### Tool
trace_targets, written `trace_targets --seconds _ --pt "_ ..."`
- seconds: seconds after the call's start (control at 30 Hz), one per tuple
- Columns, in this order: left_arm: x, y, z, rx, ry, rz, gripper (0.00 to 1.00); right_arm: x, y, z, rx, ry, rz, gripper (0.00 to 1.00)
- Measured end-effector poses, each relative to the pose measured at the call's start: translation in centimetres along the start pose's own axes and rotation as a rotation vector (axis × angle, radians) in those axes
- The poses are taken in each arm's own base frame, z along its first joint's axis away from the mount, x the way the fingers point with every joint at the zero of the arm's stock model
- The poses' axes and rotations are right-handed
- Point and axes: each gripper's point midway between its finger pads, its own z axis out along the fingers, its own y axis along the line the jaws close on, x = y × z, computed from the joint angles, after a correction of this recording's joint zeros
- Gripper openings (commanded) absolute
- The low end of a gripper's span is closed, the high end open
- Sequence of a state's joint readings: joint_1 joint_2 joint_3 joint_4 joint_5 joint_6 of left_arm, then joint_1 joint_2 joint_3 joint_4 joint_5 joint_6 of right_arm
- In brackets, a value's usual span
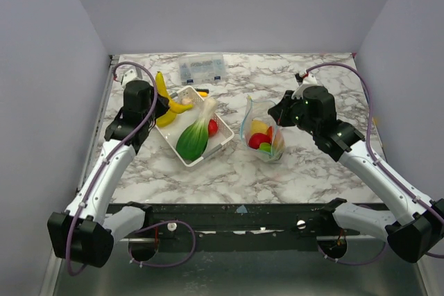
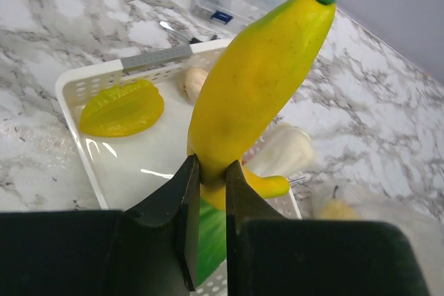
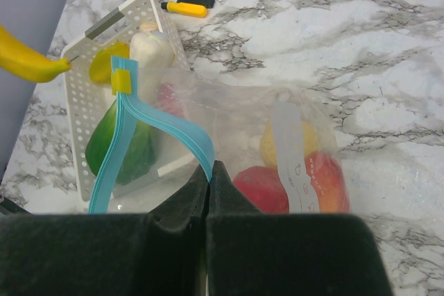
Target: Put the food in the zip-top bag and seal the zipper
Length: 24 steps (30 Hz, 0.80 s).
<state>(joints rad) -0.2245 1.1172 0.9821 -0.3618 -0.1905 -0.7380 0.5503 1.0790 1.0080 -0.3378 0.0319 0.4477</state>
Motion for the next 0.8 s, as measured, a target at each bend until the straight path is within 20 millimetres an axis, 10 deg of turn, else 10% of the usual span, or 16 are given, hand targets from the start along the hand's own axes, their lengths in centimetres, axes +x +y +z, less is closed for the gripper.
trace_targets --seconds 0.3,0.57,0.8 --pt "-0.1 -8.3 -7.4 0.395 0.095 0.183 0.00 0.0 0.3 0.0 -0.014 0.003 0.000 0.01" --pt "5.0 -15.5 -13.8 0.713 0.247 0.296 0.00 0.2 1.0 0.3 -0.054 0.015 0.010 0.01" --pt "9.0 -19.7 -14.3 0.874 0.316 0.375 0.00 0.1 1.6 0.1 -0.081 0.015 0.031 0.01"
